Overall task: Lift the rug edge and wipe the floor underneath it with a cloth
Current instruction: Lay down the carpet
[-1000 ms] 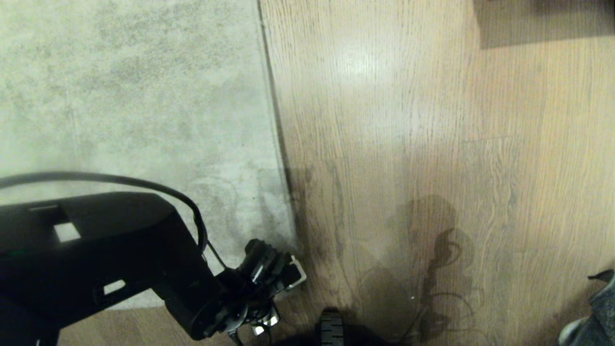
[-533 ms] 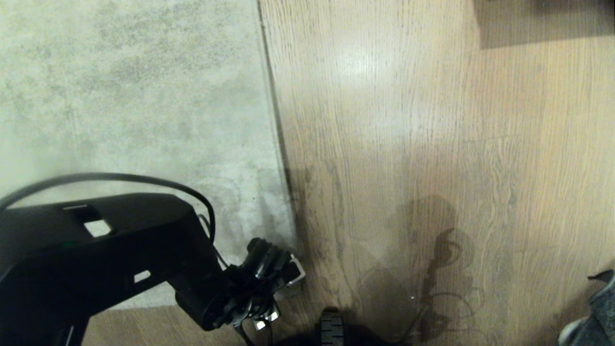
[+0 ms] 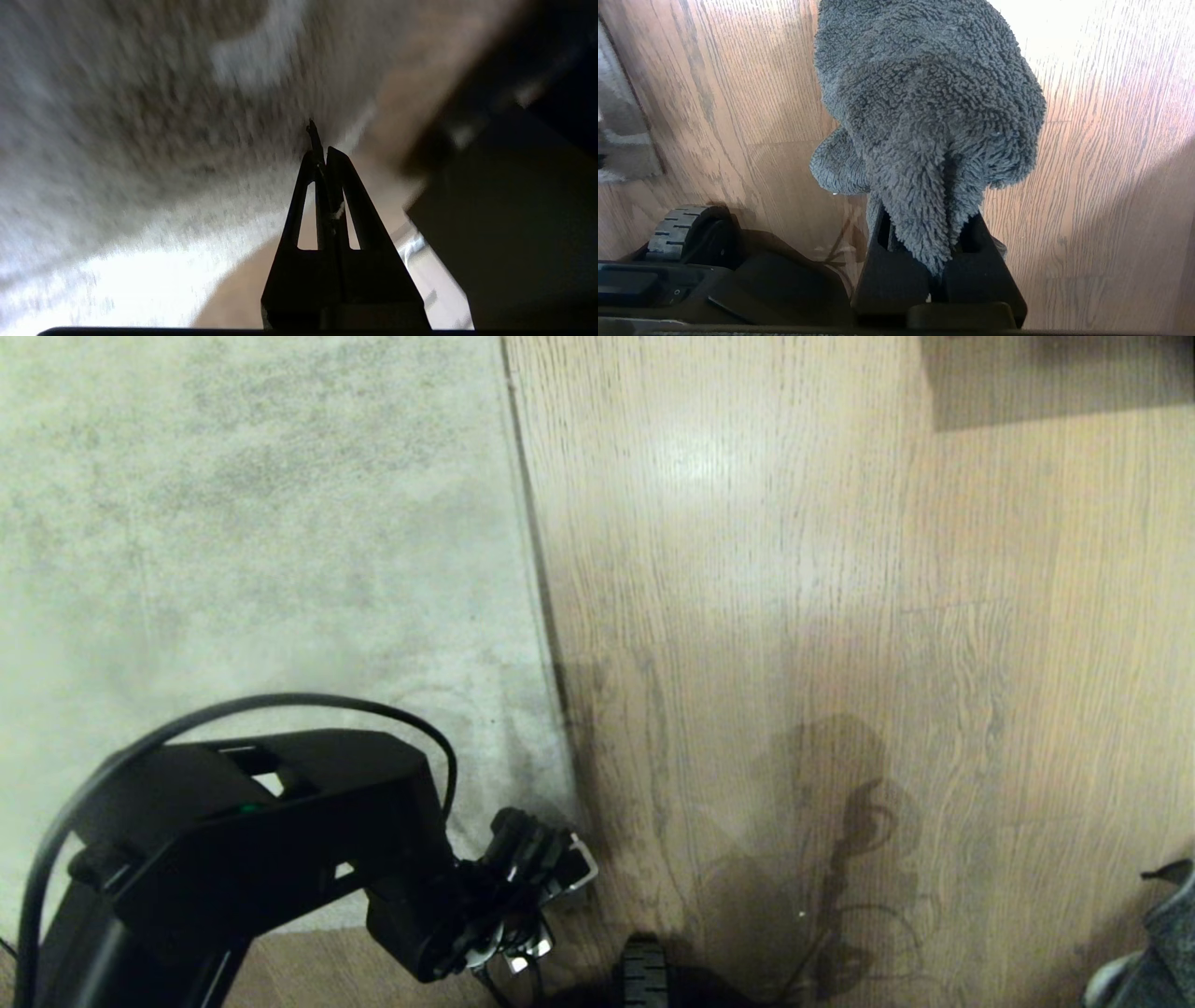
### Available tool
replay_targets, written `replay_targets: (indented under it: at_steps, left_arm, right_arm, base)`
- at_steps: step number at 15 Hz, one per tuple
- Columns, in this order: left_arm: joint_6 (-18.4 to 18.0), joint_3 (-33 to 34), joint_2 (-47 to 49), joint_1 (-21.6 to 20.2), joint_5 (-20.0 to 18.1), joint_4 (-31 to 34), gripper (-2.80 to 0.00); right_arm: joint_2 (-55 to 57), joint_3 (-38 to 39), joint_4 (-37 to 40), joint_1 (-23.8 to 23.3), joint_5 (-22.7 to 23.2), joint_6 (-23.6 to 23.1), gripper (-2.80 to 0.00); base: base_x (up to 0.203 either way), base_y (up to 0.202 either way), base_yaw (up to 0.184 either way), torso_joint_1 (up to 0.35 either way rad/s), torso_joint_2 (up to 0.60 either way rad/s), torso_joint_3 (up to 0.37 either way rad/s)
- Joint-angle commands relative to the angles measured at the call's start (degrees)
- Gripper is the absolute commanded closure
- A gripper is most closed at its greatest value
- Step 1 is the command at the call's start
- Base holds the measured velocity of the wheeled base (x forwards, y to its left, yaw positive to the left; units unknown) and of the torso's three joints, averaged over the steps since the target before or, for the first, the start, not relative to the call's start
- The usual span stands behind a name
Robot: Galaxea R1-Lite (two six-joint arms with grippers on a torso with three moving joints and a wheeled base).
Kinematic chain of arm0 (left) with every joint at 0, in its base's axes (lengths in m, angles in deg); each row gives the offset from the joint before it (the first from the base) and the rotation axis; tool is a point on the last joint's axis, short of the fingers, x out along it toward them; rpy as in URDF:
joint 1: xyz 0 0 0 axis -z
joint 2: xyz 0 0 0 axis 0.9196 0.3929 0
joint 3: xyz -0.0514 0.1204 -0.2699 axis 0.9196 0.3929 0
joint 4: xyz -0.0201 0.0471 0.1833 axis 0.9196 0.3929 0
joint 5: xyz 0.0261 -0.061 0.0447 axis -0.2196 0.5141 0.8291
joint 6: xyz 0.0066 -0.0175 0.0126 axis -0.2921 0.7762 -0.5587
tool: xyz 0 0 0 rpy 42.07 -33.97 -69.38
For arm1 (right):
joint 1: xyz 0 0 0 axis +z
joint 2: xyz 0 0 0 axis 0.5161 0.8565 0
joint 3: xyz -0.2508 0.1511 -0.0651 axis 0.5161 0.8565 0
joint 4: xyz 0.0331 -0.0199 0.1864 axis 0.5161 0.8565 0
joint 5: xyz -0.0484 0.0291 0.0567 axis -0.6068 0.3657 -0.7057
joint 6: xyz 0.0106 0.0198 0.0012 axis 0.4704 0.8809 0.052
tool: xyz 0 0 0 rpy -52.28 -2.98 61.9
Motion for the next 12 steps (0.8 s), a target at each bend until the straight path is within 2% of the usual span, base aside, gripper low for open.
replay_targets:
  at_steps: [1, 4, 9, 12]
  left_arm:
    - [-1.7, -0.2, 2.8, 0.0, 0.1, -3.8, 0.0]
    - [-6.1, -1.1, 3.4, -0.3, -0.1, -7.5, 0.0]
    - [-6.2, -1.0, 3.1, -0.3, -2.8, -9.6, 0.0]
    - [-6.1, -0.5, 1.9, -0.1, -2.8, -9.4, 0.0]
  right_arm:
    - [0.1, 0.0, 0.0, 0.0, 0.0, 0.0, 0.0]
    - [0.1, 0.0, 0.0, 0.1, 0.0, 0.0, 0.0]
    - [0.1, 0.0, 0.0, 0.0, 0.0, 0.0, 0.0]
    - [0.1, 0.0, 0.0, 0.1, 0.0, 0.0, 0.0]
  base:
    - [0.0, 0.0, 0.0, 0.0, 0.0, 0.0]
    - [0.0, 0.0, 0.0, 0.0, 0.0, 0.0]
    - [0.0, 0.0, 0.0, 0.0, 0.0, 0.0]
    - [0.0, 0.0, 0.0, 0.0, 0.0, 0.0]
